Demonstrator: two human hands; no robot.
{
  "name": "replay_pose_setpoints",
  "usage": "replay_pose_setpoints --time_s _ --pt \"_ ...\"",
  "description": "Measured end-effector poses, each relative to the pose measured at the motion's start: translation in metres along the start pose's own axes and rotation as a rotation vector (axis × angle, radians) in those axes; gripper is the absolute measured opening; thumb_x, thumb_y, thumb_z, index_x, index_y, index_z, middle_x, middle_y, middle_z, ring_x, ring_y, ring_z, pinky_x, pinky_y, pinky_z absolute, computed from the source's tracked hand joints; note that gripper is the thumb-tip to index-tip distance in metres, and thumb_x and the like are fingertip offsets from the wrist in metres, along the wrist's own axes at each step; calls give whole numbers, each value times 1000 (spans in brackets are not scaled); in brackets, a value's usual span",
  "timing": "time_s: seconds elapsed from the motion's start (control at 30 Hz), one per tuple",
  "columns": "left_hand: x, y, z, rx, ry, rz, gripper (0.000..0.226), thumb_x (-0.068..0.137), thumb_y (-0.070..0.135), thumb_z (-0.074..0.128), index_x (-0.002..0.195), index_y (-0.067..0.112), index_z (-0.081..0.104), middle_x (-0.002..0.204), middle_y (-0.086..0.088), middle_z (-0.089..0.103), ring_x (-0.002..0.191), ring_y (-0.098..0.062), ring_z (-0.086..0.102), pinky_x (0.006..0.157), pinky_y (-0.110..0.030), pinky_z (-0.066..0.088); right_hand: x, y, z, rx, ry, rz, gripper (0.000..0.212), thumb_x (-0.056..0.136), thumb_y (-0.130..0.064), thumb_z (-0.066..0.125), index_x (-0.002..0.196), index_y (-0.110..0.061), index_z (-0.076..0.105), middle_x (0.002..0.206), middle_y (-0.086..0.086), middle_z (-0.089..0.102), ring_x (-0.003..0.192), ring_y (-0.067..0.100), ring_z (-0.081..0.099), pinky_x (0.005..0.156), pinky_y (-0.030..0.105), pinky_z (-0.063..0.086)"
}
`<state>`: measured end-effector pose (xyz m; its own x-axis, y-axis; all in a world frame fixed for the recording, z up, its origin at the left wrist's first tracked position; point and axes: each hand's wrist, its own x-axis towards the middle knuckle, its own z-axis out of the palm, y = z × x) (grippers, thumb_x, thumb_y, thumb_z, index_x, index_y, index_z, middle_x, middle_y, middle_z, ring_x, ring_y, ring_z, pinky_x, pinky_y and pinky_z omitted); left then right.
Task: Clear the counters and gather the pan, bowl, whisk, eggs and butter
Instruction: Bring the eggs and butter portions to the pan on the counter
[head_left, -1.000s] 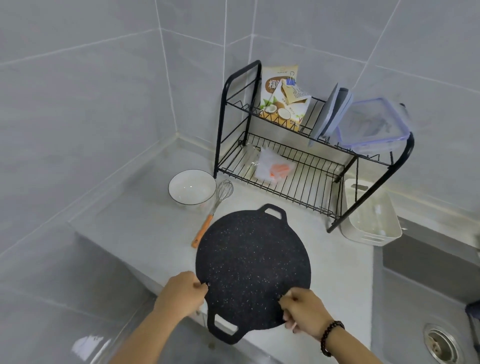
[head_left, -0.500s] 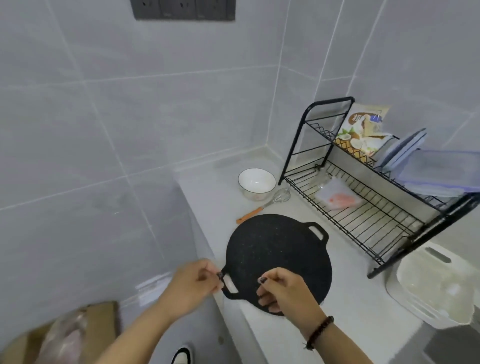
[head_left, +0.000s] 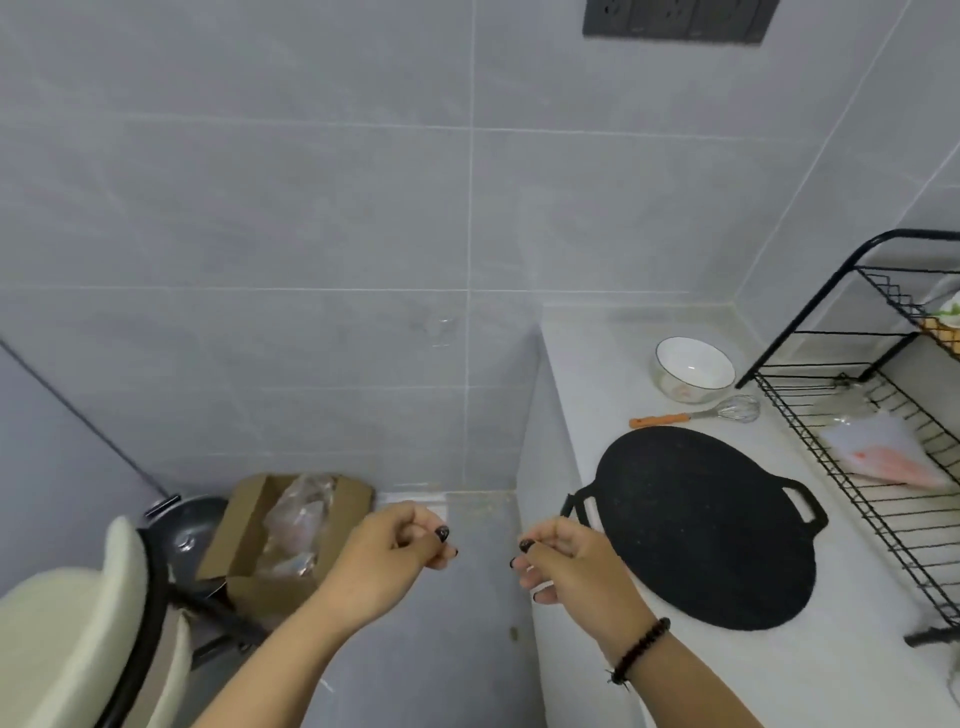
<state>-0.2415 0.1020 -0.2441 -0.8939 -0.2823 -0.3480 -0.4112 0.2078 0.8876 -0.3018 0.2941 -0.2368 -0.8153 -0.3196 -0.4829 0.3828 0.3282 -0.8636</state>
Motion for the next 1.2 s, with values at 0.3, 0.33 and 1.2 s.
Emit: replay_pose_setpoints --time_s 0.3,0.33,1.2 --pt "-97 -76 -116 -136 259 -77 6 92 4 60 91 4 67 79 -7 76 75 -11 72 73 -29 52 -23 -2 143 -138 -257 -23 9 90 -6 55 88 -10 63 76 3 71 63 14 63 57 23 49" --pt "-114 -90 -133 -155 292 -93 7 92 3 60 91 3 67 79 -9 76 74 -12 71 74 -29 52 -30 0 168 -156 -294 -27 9 90 -7 55 89 -10 63 77 3 71 63 13 63 57 22 49" --pt "-352 -282 -416 -310 690 -378 10 93 10 57 95 13 66 82 4 77 75 -5 71 77 -24 51 -161 18 592 -259 -665 -31 13 88 2 52 90 -6 62 75 5 66 59 13 61 57 23 48"
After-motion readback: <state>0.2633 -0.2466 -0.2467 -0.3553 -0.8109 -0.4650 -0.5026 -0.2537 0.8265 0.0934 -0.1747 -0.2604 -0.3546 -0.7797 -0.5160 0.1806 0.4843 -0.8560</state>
